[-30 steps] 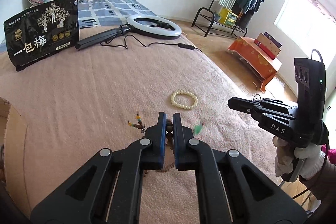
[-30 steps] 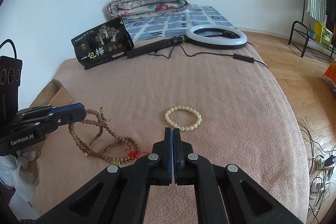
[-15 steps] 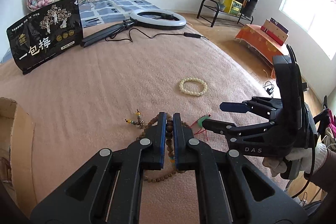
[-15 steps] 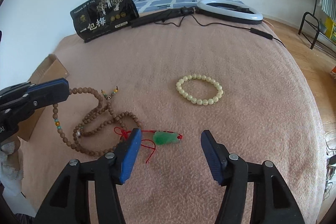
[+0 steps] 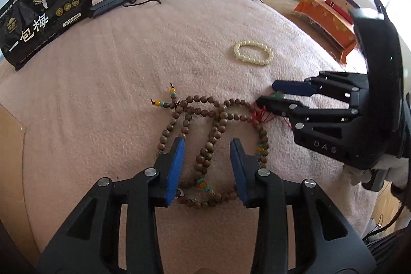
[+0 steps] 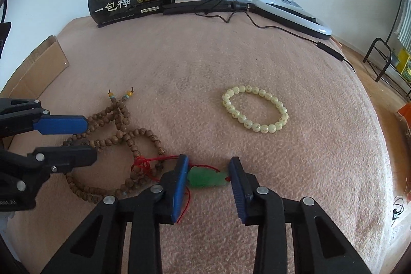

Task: Organize jewelry
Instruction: 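Lift the beads and jade pendant with both tools and carry them over the box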

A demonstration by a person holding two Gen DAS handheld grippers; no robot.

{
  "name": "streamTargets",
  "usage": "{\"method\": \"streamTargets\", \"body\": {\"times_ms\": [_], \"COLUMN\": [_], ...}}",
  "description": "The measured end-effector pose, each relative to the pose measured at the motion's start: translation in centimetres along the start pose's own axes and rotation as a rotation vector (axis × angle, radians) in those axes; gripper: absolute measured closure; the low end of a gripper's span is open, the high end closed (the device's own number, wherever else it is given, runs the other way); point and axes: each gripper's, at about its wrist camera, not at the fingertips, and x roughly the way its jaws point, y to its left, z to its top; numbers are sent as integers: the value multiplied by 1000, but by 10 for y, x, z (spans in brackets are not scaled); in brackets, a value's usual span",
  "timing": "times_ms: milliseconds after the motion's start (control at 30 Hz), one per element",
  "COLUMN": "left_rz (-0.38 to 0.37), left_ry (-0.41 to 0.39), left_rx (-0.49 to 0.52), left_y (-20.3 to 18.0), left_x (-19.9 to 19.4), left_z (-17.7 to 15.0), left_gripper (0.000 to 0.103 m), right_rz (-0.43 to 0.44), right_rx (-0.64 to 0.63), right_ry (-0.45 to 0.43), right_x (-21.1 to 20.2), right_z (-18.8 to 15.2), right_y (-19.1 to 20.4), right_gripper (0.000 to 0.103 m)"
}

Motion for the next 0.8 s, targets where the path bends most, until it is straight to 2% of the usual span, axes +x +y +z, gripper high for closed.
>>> {"method": "streamTargets", "body": {"times_ms": [133, 167, 200, 233, 300, 467, 800], "left_rz": [91, 109, 118, 103, 105, 31, -8], "left_ry": [0, -7, -12, 6, -14, -55, -200], "left_rx": [75, 94, 103, 104, 100, -19, -103], "left_y": [-13, -16, -18, -19, -19, -2, 16], "left_x": [11, 13, 15, 18, 19, 5, -53], "left_z": [-2, -2, -2, -2, -3, 0, 21], "left_gripper": [67, 70, 90, 99, 99, 99, 99], "right_rz": [5, 6, 7, 6, -1, -16, -26], "right_rx": [14, 21, 29, 36, 51, 92, 127], "right_ry": [-14, -20, -26, -33, -45, -70, -149], "right_x": [-6, -9, -12, -15, -19, -30, -66], "right_z": [-1, -2, -3, -3, -3, -1, 10], "right_y": [-2, -3, -5, -7, -11, -24, -36], "right_gripper": [71, 71, 71, 71, 71, 71, 71]}}
